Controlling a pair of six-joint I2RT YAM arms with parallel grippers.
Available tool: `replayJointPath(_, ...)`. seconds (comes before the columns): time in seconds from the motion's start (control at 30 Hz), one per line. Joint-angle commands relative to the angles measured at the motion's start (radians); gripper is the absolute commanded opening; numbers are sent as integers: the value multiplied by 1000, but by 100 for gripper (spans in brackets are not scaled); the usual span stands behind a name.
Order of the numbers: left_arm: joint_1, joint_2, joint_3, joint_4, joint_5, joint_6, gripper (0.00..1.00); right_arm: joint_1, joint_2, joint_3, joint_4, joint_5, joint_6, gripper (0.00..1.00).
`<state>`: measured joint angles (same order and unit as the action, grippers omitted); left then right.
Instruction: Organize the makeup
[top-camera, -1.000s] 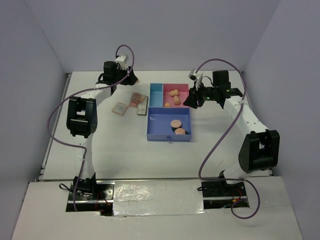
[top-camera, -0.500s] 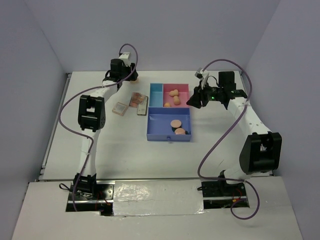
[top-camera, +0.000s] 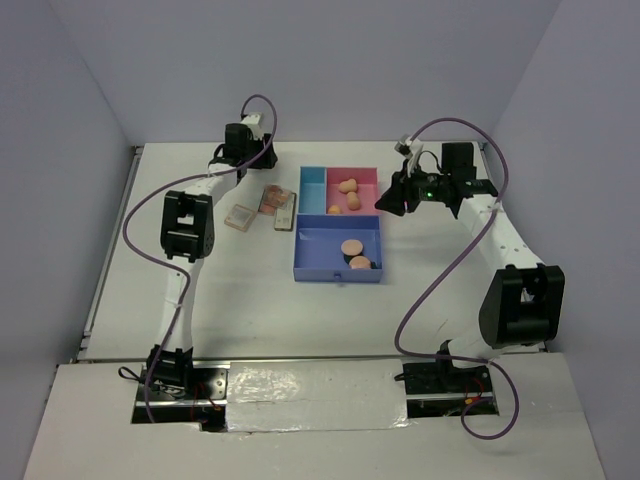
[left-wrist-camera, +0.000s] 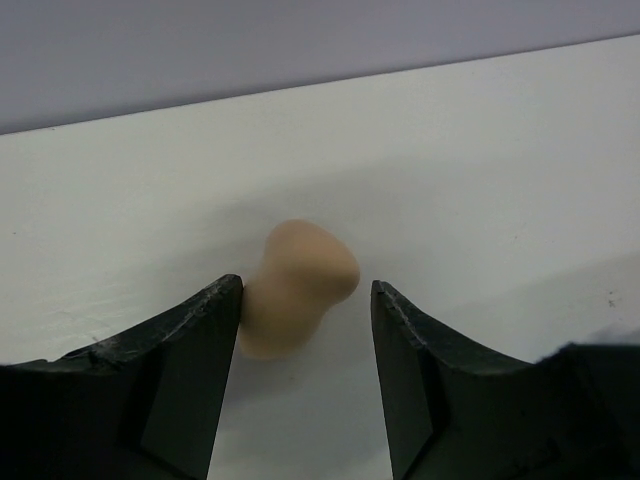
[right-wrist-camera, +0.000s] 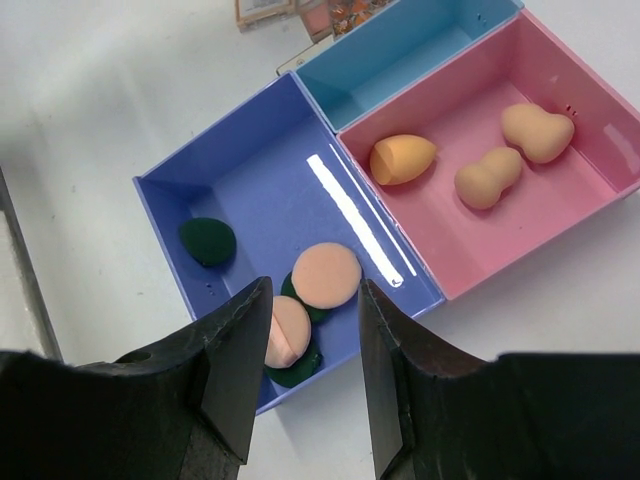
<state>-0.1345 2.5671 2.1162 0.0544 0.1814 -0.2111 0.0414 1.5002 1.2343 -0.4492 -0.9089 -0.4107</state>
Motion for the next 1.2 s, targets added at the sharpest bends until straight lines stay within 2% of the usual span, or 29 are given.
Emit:
replayJointPath(0.0, -2, 45, 88, -30, -10, -19, 66, -12, -29, 22, 30, -39, 16, 47)
replayJointPath(0.27, 4, 65, 120, -79, -14, -39, 59, -23, -38, 22, 29, -58, 29, 47)
replayJointPath(0.37, 6, 67, 122, -88, -5, -40, 48, -29, -38, 28, 29, -59, 30, 47)
replayJointPath(0.4, 6, 62, 116, -84, -2, -40, 39, -31, -38, 30, 30, -61, 32, 47)
replayJointPath(0.47, 6, 45, 82, -64, 1, -40, 30, -31, -40, 30, 27, -62, 30, 47)
replayJointPath(0.5, 7, 36, 65, -62, 4, -40, 20, -34, -43, 28, 27, -62, 30, 47)
replayJointPath(0.63, 19, -31, -36, 2, 13, -57, 2, -34, -58, 16, 27, -61, 32, 47)
replayJointPath(0.7, 32, -67, -85, 65, 29, -77, 0, -35, -63, 7, 26, -61, 33, 48)
replayJointPath(0.8, 52, -200, -247, 207, 98, -134, 0, -34, -69, -2, 3, -93, 23, 48)
replayJointPath(0.9, 64, -309, -332, 315, 148, -172, 0, -34, -81, -28, -11, -100, 9, 47)
replayJointPath(1.0, 78, -410, -444, 398, 240, -239, 0, -34, -101, -58, -13, -90, 1, 47)
replayJointPath(1.07, 85, -479, -565, 511, 311, -289, 0, -34, -124, -78, -6, -81, 3, 47)
replayJointPath(1.17, 85, -539, -653, 596, 398, -344, 0, -34, -139, -97, 6, -81, 13, 47)
